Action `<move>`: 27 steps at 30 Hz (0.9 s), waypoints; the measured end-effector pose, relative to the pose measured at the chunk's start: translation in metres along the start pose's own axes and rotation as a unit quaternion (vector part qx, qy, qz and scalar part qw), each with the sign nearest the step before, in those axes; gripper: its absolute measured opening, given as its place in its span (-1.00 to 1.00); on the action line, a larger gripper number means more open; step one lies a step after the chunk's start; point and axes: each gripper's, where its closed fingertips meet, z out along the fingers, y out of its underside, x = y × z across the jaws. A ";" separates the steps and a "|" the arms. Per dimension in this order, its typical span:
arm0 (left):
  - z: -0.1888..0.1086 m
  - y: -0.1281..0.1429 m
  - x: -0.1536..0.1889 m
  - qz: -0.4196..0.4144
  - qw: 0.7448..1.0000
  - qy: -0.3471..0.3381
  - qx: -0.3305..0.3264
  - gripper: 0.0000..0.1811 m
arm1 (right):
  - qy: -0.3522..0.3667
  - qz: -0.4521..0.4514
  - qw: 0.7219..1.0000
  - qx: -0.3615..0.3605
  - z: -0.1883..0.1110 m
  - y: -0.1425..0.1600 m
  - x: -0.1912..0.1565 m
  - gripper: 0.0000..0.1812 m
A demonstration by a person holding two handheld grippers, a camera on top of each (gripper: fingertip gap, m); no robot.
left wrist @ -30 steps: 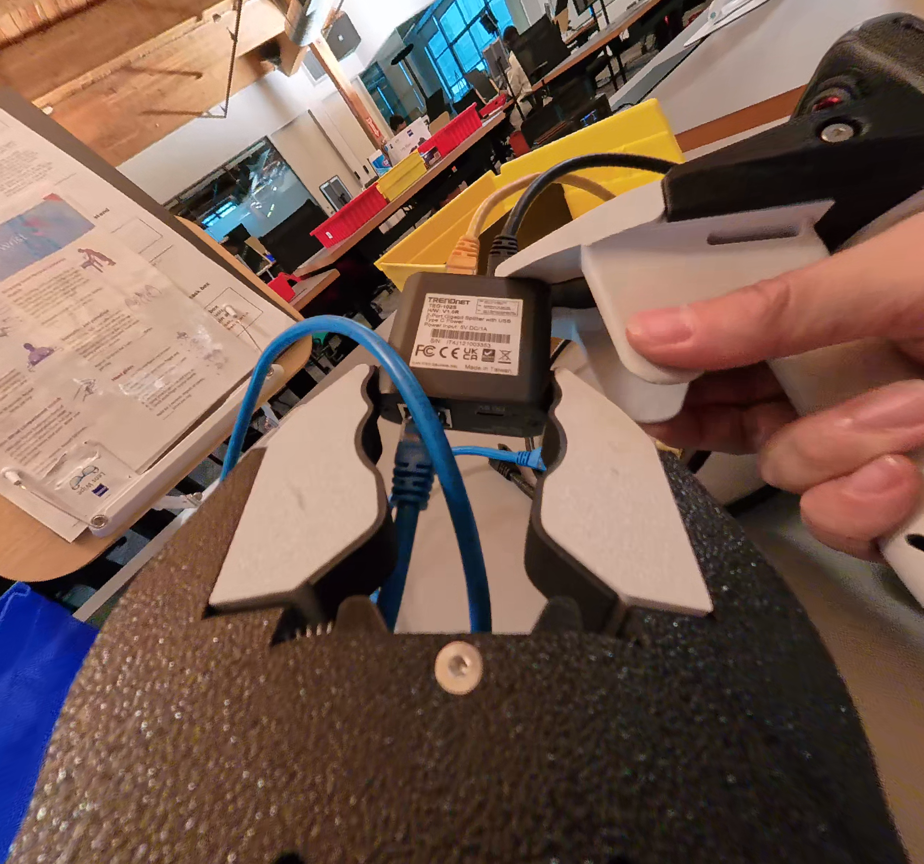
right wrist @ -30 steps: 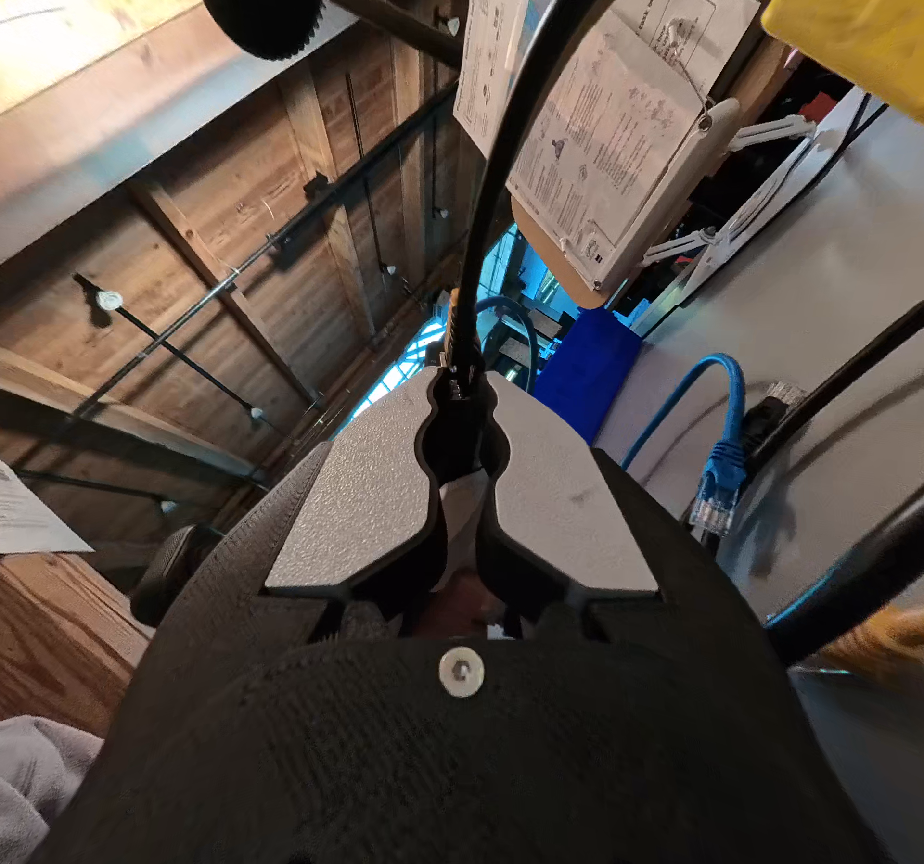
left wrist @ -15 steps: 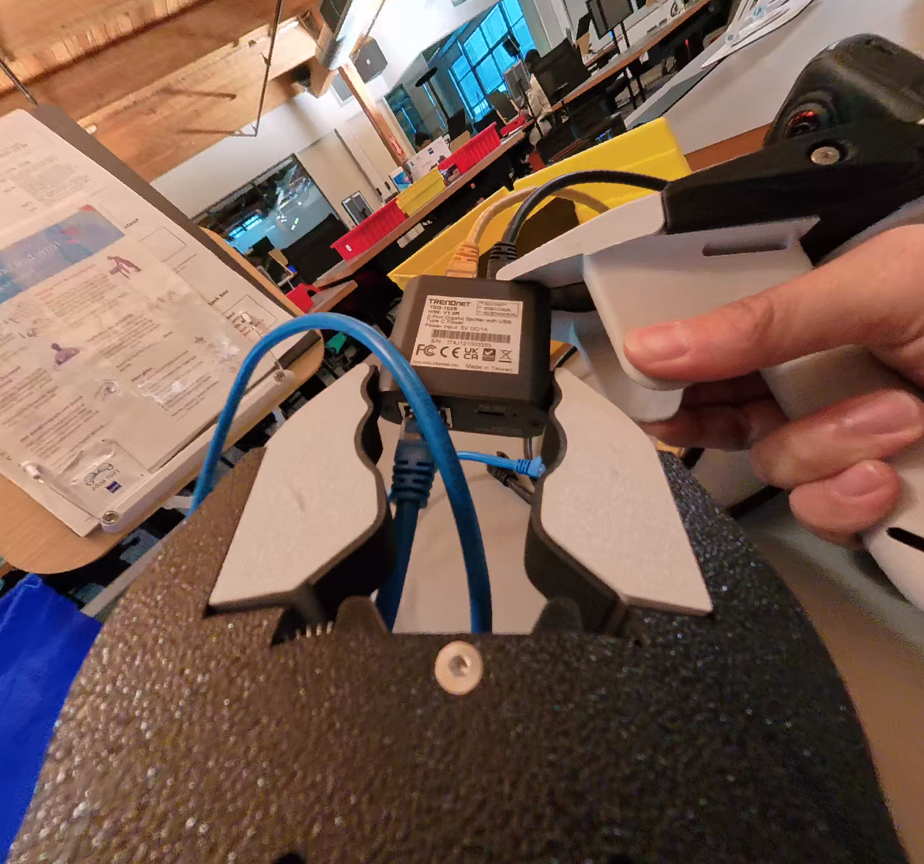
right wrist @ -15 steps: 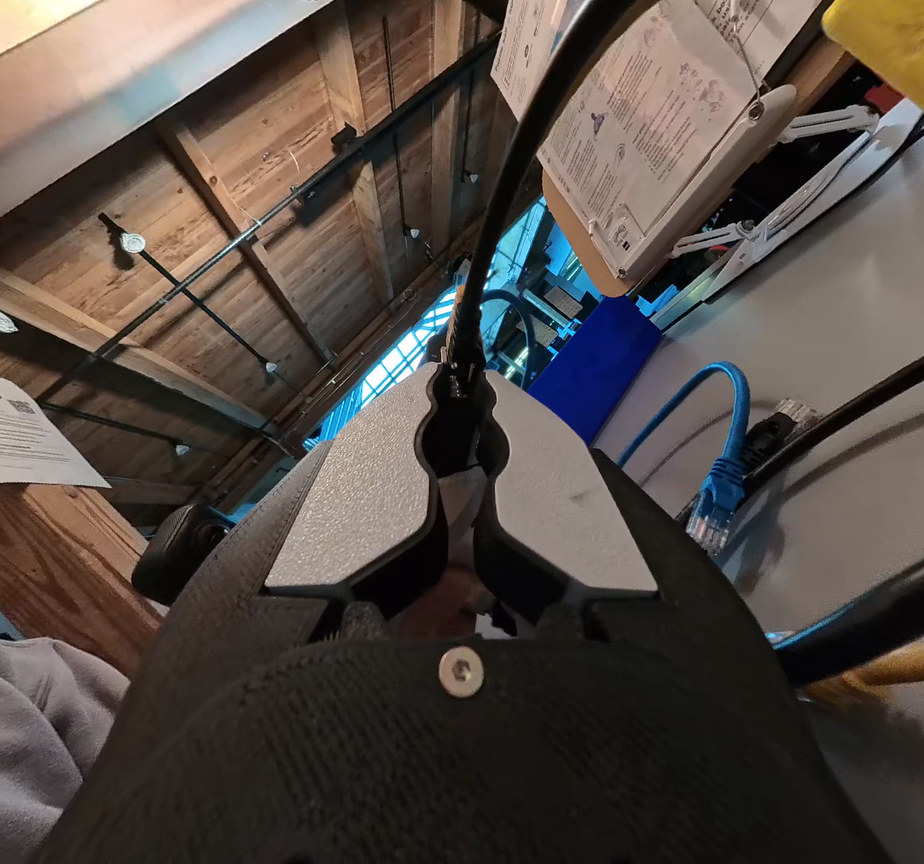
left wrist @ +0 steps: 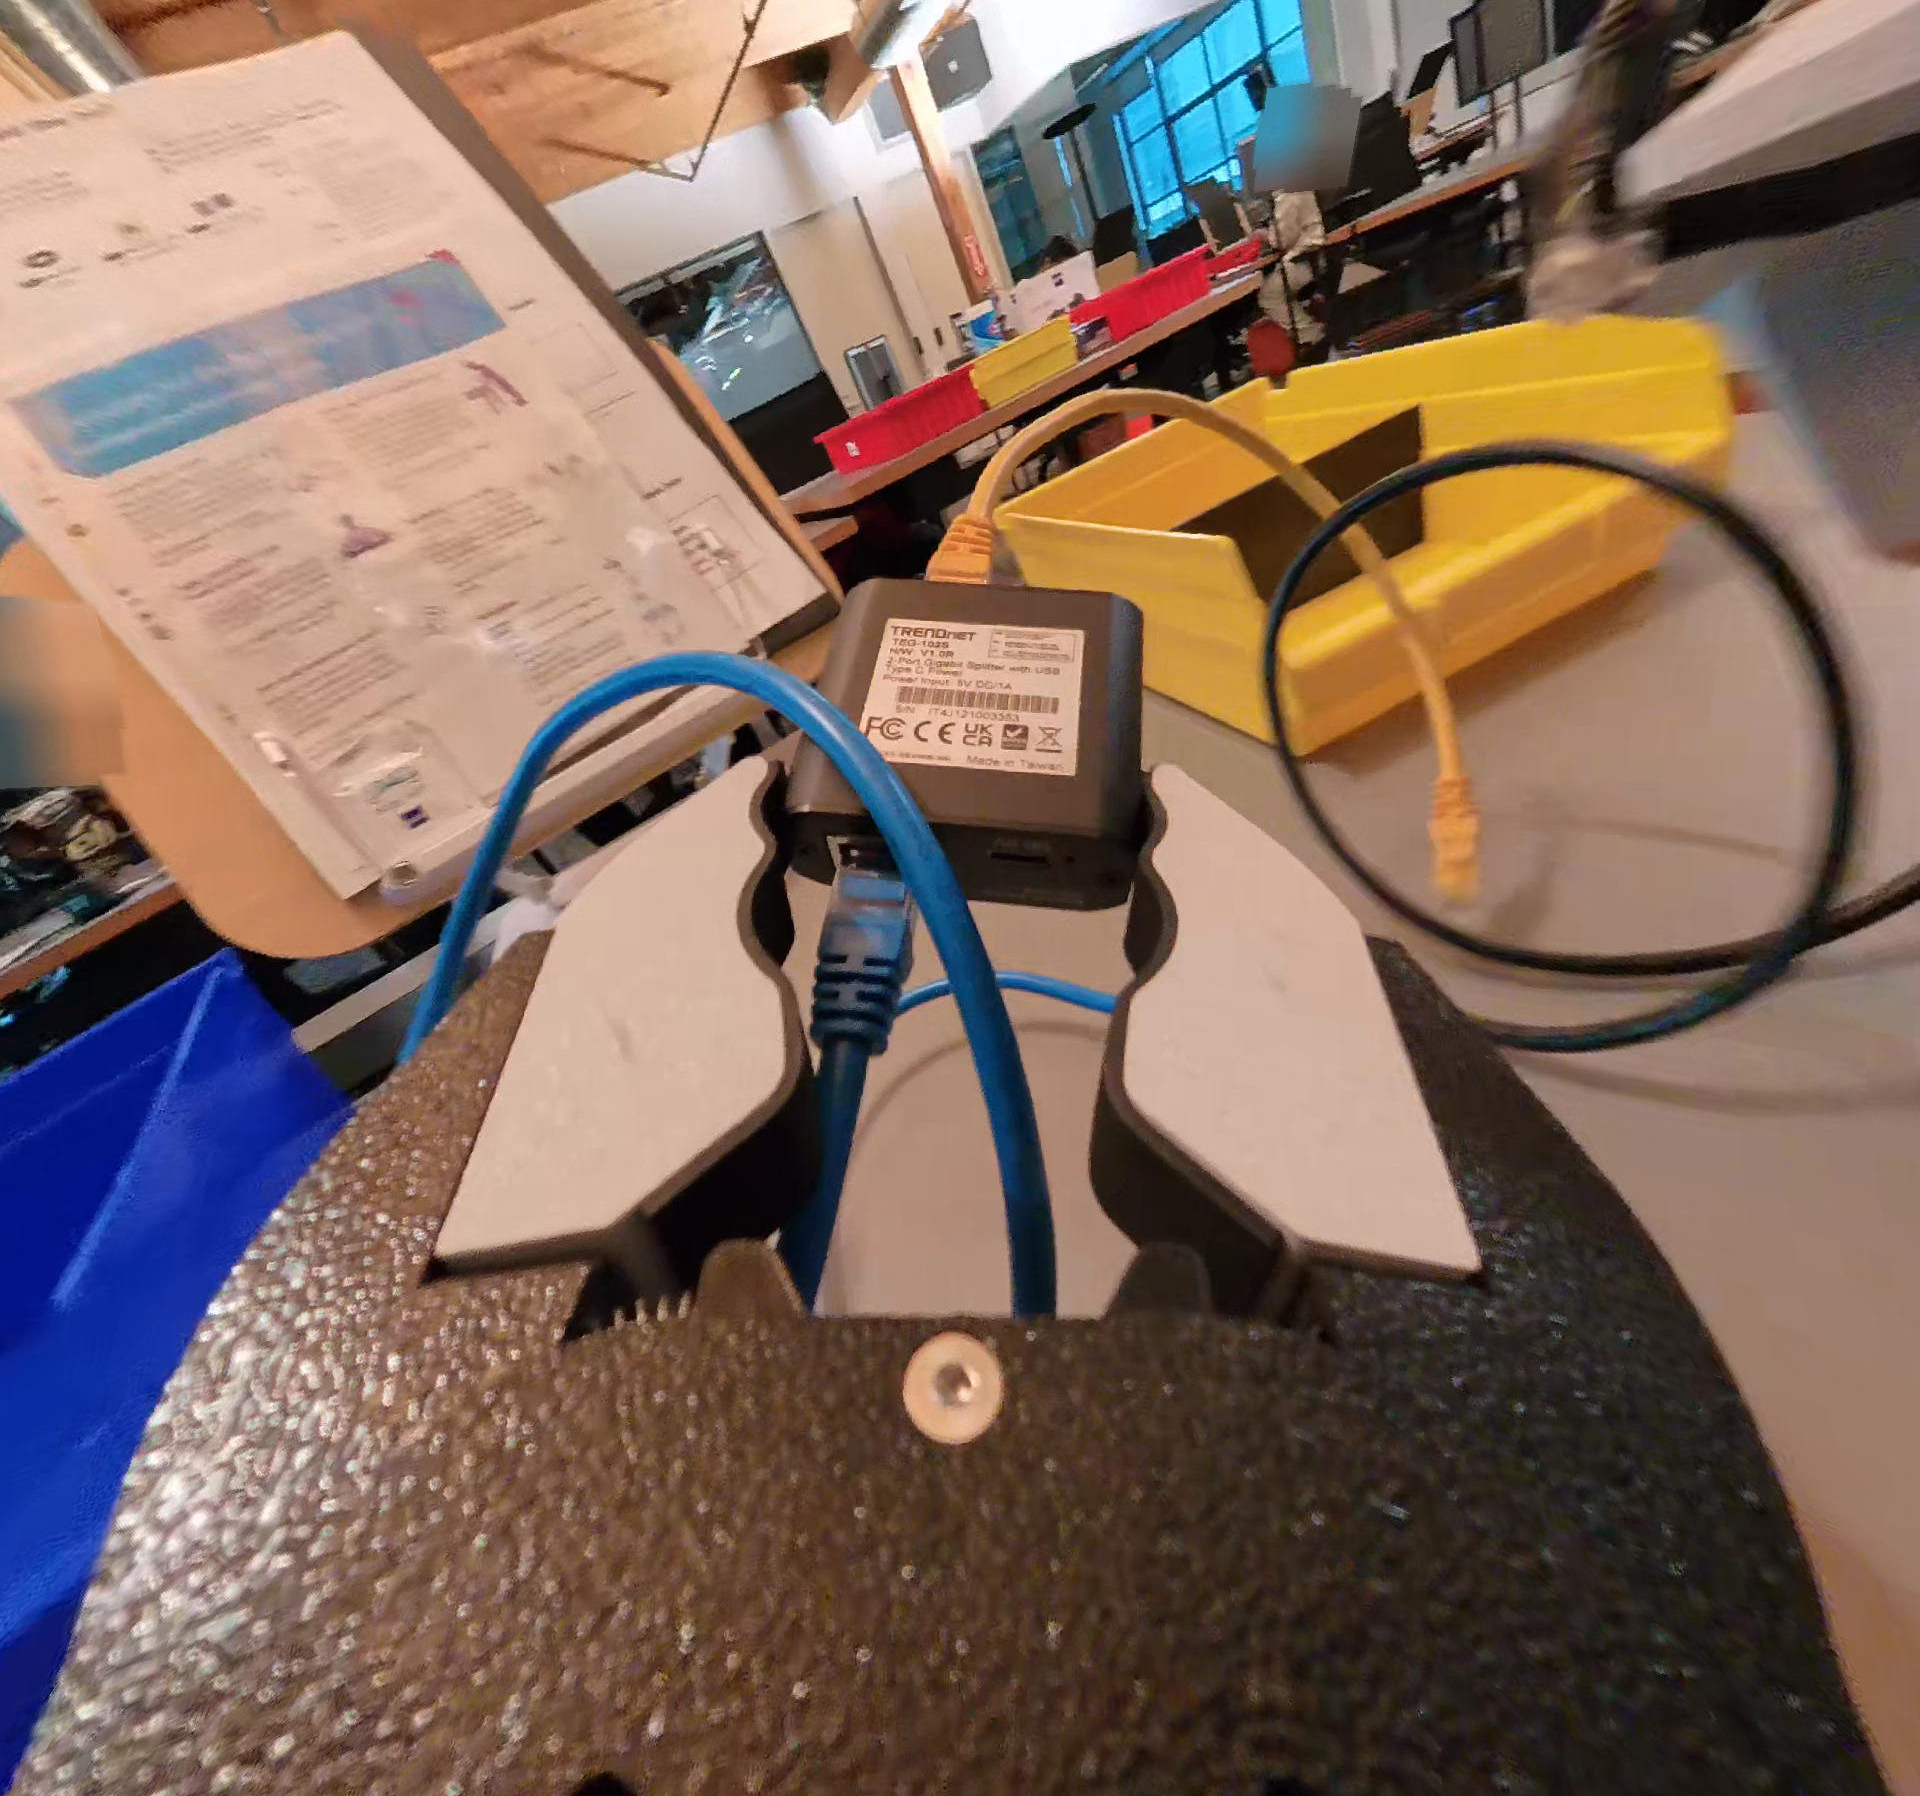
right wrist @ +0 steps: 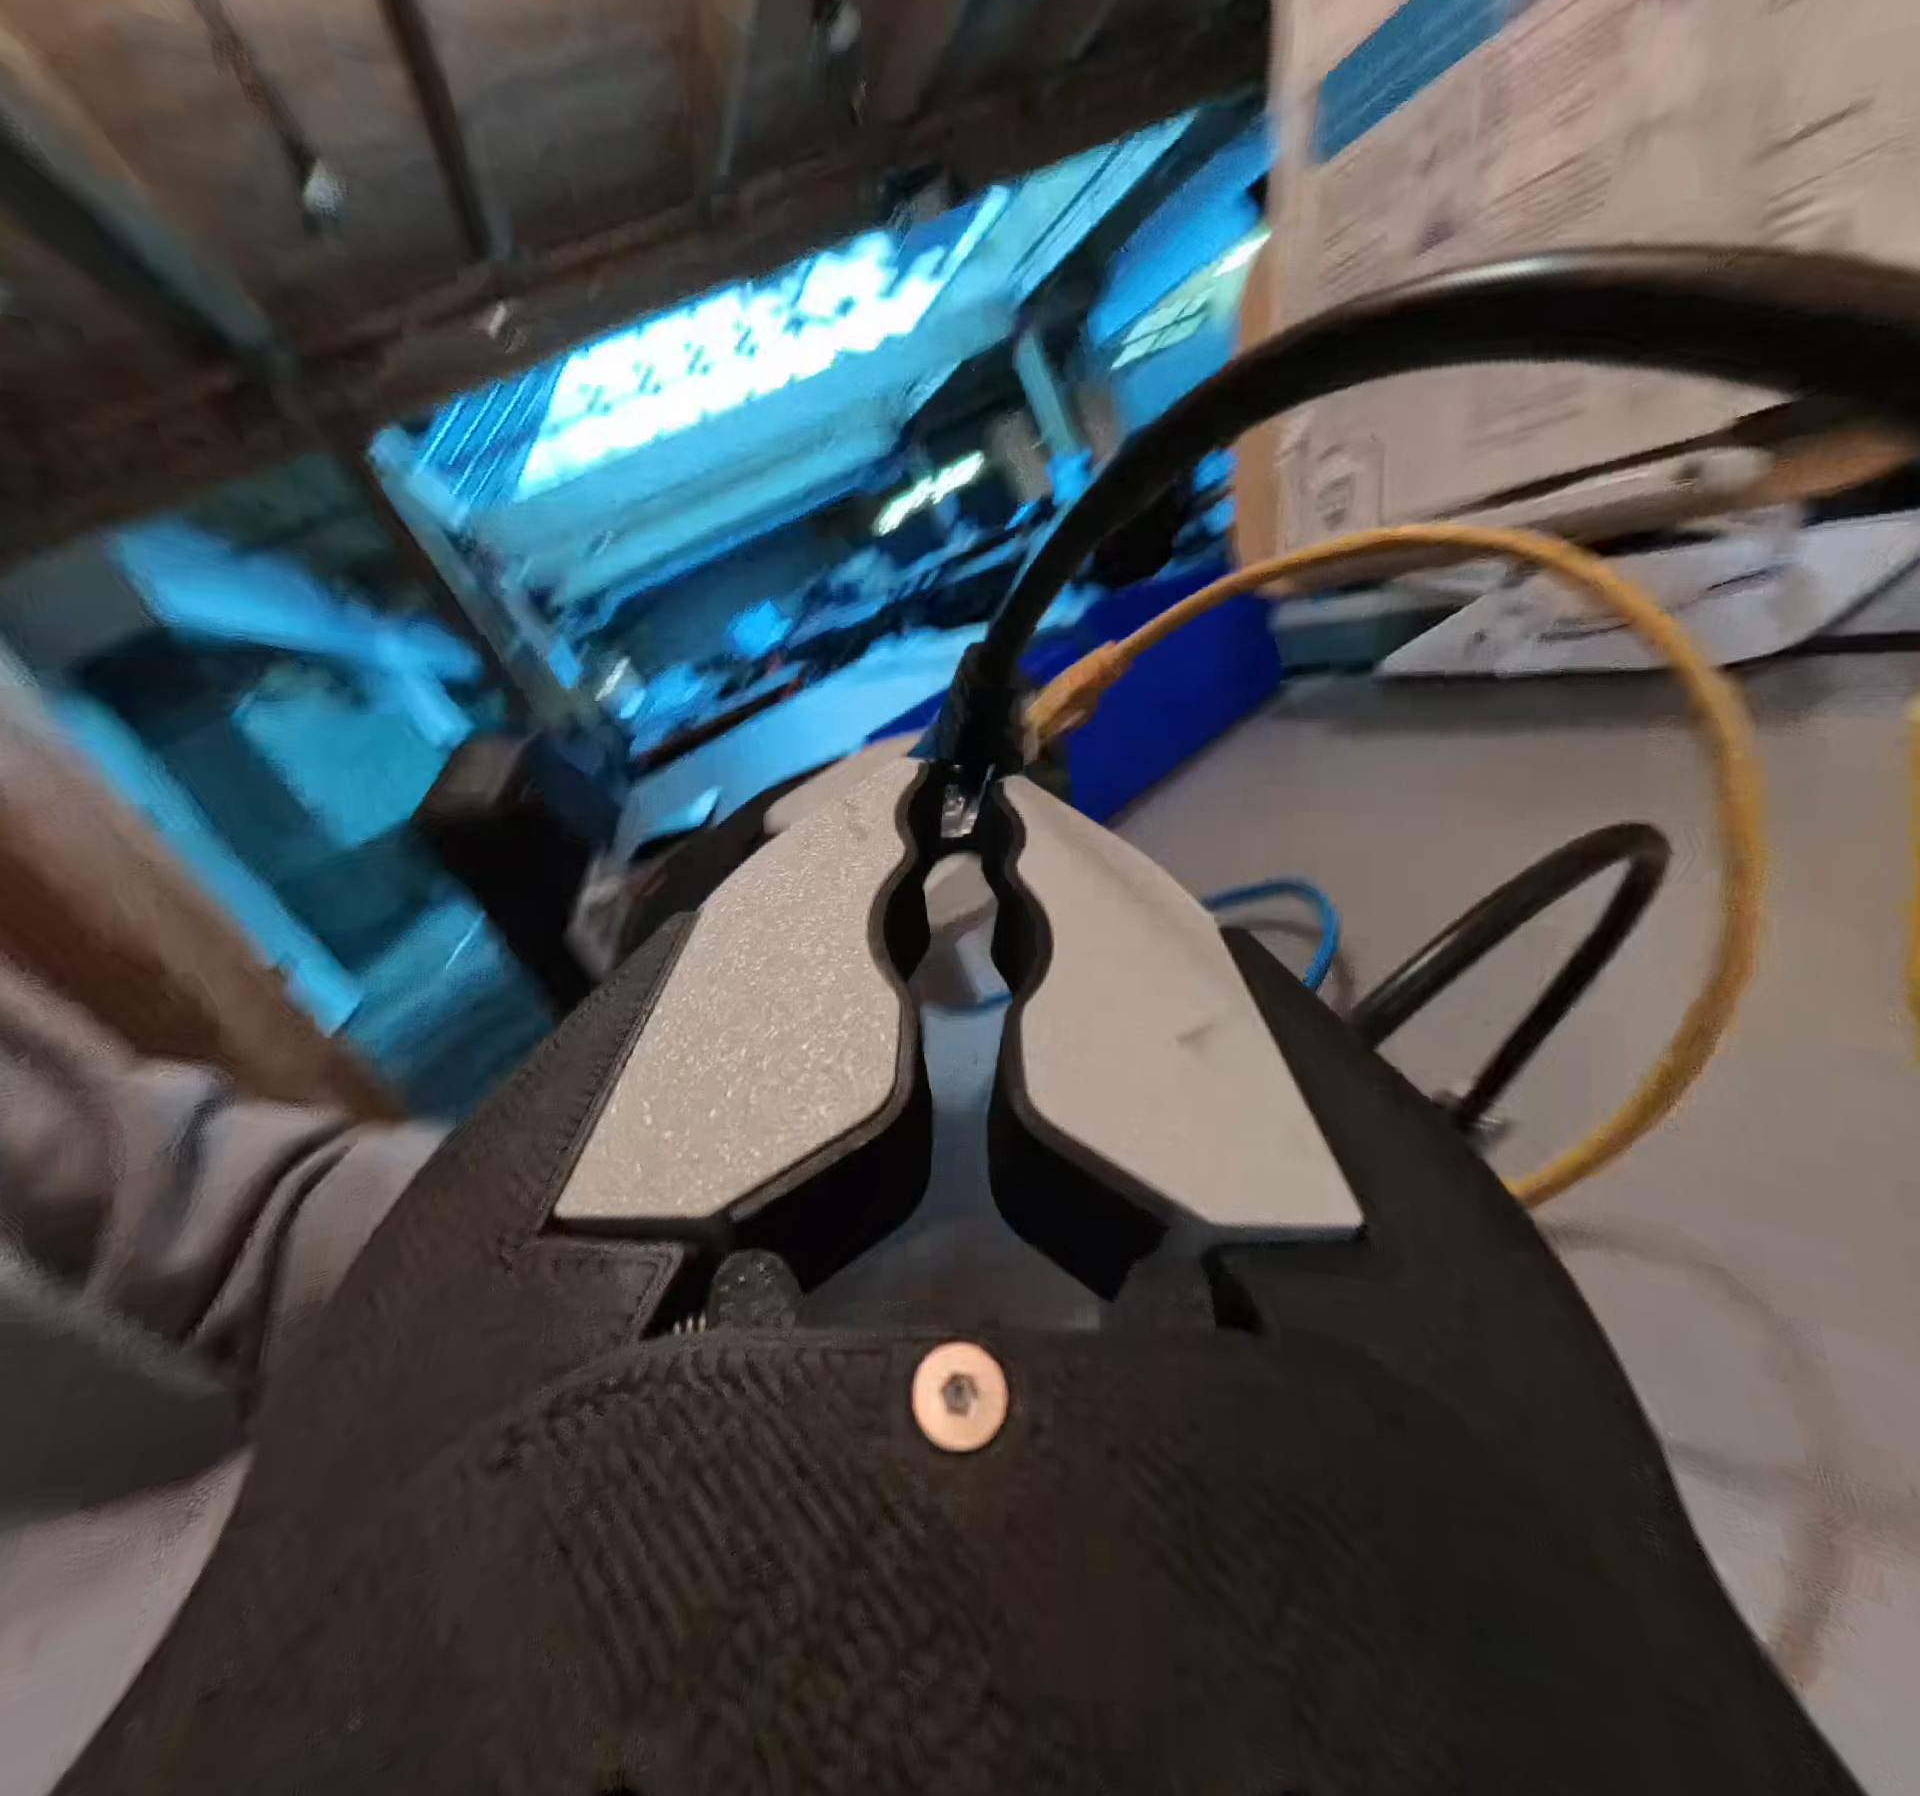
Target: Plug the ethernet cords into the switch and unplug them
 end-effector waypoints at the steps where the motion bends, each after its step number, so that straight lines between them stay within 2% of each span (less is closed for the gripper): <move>1: -0.002 -0.001 -0.010 -0.008 1.000 -0.008 0.000 -0.32 | -0.004 -0.008 0.999 -0.034 0.000 0.001 -0.006 -0.91; 3: -0.008 -0.008 -0.031 -0.041 0.999 -0.027 0.010 -0.32 | 0.029 -0.075 0.994 -0.074 -0.006 -0.002 -0.007 -0.90; 4: -0.011 -0.013 -0.042 -0.057 0.998 -0.033 0.019 -0.32 | 0.032 -0.085 0.989 -0.118 -0.011 0.003 -0.008 -0.90; 7: -0.025 -0.030 -0.067 -0.110 0.992 -0.042 0.051 -0.32 | 0.035 -0.113 0.978 -0.169 -0.024 0.001 -0.011 -0.90; 12: -0.047 -0.066 -0.082 -0.210 0.970 -0.015 0.123 -0.33 | 0.073 -0.148 0.954 -0.250 -0.029 0.001 0.011 -0.91; 14: -0.049 -0.077 -0.081 -0.242 0.961 0.001 0.138 -0.32 | 0.006 -0.136 0.945 -0.298 -0.022 0.013 -0.008 -0.90; 16: -0.044 -0.079 -0.076 -0.197 0.971 -0.018 0.133 -0.32 | -0.022 -0.142 0.944 -0.298 -0.006 0.023 -0.020 -0.90; 18: -0.038 -0.078 -0.066 -0.204 0.971 -0.015 0.124 -0.32 | -0.034 -0.147 0.934 -0.323 0.005 0.043 -0.027 -0.90; 23: -0.016 -0.066 -0.039 -0.215 0.972 0.012 0.097 -0.32 | -0.134 -0.115 0.913 -0.368 0.025 0.095 -0.070 -0.90; 27: -0.012 -0.056 -0.043 -0.225 0.970 0.003 0.092 -0.32 | -0.151 -0.105 0.916 -0.357 0.030 0.097 -0.083 -0.90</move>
